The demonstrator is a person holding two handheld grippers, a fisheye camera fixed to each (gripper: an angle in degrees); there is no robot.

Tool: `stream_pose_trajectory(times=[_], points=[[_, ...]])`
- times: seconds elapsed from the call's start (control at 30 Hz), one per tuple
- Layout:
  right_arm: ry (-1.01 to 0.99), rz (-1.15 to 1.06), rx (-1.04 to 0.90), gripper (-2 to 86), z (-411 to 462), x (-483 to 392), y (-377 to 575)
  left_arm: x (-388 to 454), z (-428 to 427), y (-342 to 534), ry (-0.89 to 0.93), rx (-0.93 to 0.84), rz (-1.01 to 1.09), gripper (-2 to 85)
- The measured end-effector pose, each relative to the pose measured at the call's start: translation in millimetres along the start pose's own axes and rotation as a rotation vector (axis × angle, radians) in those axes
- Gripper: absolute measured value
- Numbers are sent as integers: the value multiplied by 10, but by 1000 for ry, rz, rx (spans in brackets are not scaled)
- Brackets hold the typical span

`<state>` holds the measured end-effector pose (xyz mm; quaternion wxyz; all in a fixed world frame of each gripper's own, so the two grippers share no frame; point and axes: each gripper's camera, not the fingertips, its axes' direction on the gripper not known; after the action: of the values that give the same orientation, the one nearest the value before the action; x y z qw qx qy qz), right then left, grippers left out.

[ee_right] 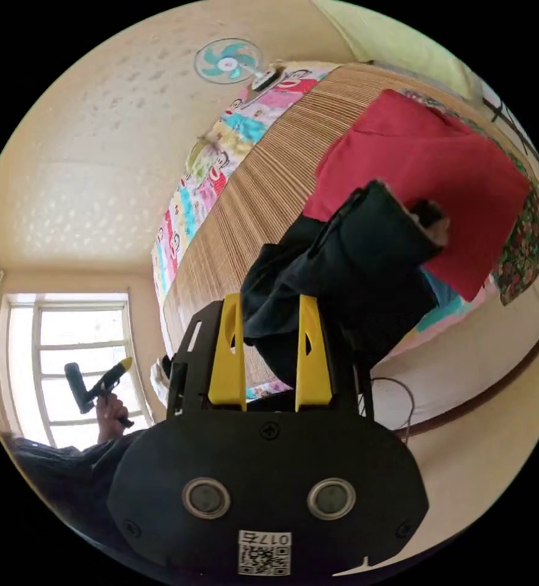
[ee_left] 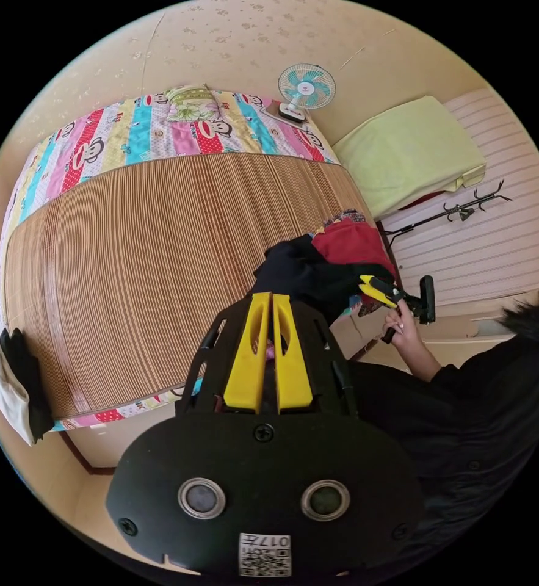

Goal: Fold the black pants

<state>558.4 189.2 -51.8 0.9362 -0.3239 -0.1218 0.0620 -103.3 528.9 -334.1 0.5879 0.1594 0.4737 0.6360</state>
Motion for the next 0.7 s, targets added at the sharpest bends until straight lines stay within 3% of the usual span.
stream_pose_trajectory(times=[0.07, 0.2, 0.37, 0.5, 0.53, 0.7], points=[[-161, 175, -27, 159, 88, 414, -209, -42, 25, -39, 16, 2, -1, -6], [-283, 473, -15, 207, 224, 825, -128, -119, -16, -114, 44, 23, 14, -7], [-28, 451, 140, 209, -33, 744, 274, -232, -144, -68, 13, 65, 55, -7], [-385, 642, 194, 219, 65, 1225, 143, -485, -200, -72, 109, 79, 17, -8], [-399, 683, 186, 219, 116, 1299, 86, -513, -207, -73, 123, 82, 16, -9], [-175, 772, 31, 128, 528, 1669, -370, -636, -195, -78, 180, 68, 36, -9]])
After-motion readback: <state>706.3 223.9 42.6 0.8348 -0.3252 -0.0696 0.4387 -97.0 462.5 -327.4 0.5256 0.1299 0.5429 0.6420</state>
